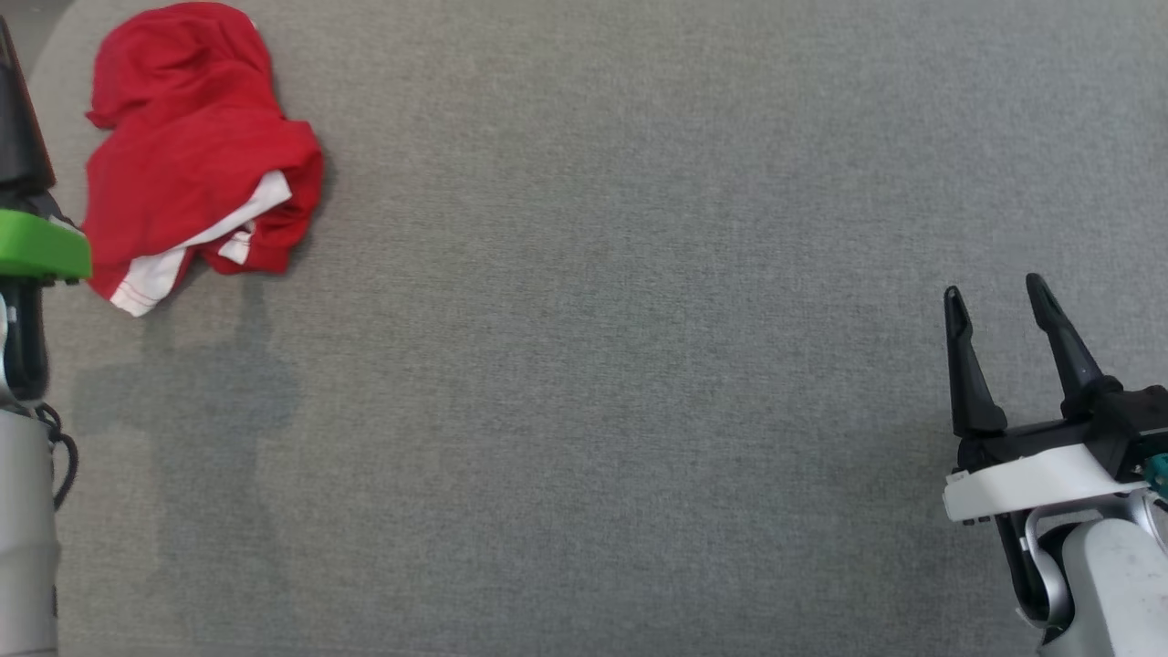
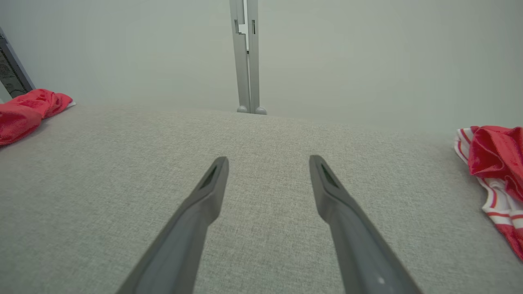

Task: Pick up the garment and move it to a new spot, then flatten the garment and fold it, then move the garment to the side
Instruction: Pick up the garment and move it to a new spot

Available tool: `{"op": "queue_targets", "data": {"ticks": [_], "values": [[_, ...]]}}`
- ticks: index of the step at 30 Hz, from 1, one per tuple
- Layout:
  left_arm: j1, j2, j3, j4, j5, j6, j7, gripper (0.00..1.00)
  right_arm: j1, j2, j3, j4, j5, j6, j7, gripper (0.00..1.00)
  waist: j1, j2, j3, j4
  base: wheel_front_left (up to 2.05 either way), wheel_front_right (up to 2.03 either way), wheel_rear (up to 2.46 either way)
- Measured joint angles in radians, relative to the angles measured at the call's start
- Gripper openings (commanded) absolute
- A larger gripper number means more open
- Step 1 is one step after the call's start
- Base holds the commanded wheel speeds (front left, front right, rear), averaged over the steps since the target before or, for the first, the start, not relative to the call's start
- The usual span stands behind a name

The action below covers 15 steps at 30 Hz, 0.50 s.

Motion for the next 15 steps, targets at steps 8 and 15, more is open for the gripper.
{"op": "queue_targets", "data": {"ticks": [8,15], "values": [[-0.154,0.081,-0.072,0.198,-0.12,0.0,0.06,1.0,-0.03,-0.002,-0.018,-0.035,-0.007,0.0,0.0,1.0,0.0001,0.0,0.113,-0.08,0.0,0.0,0.0],[-0.219,0.124,-0.135,0.368,-0.219,0.0,0.168,1.0,-0.047,0.001,-0.025,-0.047,-0.011,0.0,0.0,1.0,0.0001,0.0,0.175,-0.14,0.0,0.0,0.0]]}}
